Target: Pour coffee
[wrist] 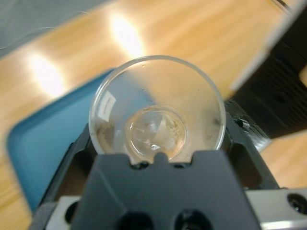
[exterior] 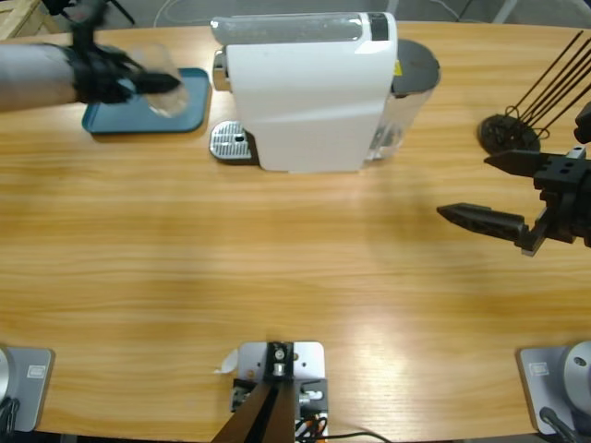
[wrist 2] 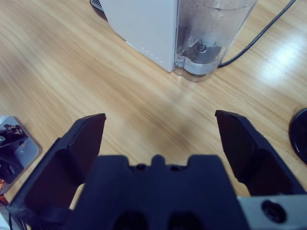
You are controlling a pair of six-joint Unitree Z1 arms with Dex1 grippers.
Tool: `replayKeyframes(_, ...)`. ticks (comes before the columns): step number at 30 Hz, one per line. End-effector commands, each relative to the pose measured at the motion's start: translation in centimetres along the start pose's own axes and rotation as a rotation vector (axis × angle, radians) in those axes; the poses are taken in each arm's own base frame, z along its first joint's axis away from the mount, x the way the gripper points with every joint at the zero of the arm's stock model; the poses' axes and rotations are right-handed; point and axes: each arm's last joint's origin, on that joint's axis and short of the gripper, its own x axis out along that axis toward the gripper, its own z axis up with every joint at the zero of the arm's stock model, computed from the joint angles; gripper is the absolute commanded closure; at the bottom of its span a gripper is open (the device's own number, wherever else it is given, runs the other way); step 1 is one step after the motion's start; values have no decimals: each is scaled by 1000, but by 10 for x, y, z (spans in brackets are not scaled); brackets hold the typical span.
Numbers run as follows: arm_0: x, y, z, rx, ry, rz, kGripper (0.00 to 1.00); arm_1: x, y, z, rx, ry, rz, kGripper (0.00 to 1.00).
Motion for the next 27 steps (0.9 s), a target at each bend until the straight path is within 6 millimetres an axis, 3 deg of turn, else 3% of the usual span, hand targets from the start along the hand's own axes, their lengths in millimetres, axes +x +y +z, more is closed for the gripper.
replayKeyframes(1,-2,46,-20,-150,46,121,1000,3,1,-8,6,30,4,0)
replayKeyframes(12,42,59,-39,-166,57,140,1000,2,1,-8,6,24,4,0)
replayKeyframes(22,52,59,-51,-178,101,126,1000,2,1,-8,6,23,6,0)
replayKeyframes(23,52,58,-51,-182,101,117,788,2,1,-8,5,23,5,0)
replayKeyframes(24,53,58,-52,-190,102,110,263,2,1,-8,5,23,4,0)
replayKeyframes(25,53,58,-53,-195,106,109,72,2,1,-8,6,21,4,0)
replayKeyframes(27,54,58,-55,-199,114,108,32,1,1,-8,5,18,4,0)
